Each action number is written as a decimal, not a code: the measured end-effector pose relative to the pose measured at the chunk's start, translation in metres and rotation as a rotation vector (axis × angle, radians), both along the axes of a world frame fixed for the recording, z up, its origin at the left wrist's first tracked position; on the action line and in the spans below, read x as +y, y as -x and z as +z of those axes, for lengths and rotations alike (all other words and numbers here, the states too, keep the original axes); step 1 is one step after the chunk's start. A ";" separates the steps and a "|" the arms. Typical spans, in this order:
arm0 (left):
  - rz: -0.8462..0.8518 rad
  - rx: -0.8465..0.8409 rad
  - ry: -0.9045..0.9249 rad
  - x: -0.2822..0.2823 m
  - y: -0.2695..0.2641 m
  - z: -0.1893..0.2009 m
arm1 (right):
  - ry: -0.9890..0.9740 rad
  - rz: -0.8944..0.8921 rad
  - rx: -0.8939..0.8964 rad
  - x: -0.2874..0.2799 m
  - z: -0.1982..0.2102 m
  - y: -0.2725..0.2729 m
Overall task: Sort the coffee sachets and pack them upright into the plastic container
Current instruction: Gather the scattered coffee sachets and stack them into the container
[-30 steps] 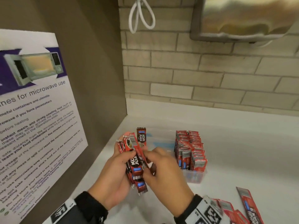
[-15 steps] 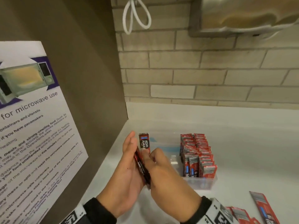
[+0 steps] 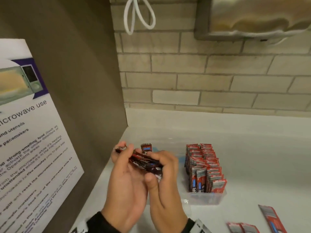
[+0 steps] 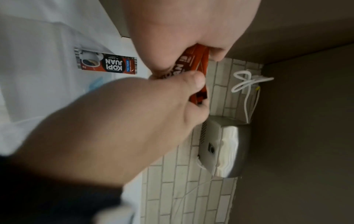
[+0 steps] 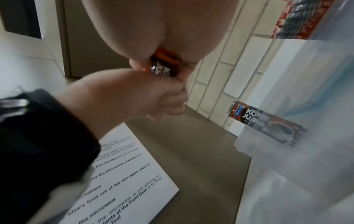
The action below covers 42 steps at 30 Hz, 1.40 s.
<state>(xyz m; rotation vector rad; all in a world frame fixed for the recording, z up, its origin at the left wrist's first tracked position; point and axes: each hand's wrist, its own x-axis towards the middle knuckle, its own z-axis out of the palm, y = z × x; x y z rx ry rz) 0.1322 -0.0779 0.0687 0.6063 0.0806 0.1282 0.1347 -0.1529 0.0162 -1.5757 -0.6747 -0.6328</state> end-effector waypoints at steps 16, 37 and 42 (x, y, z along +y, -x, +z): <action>0.135 0.089 -0.061 -0.005 0.016 -0.007 | 0.203 0.016 -0.048 -0.038 0.006 -0.004; -0.058 -0.038 -1.184 0.001 0.011 -0.032 | 0.921 0.023 0.225 -0.135 0.083 -0.031; -0.160 -0.140 -1.581 -0.014 -0.008 -0.046 | 1.038 -0.030 0.317 -0.131 0.058 -0.037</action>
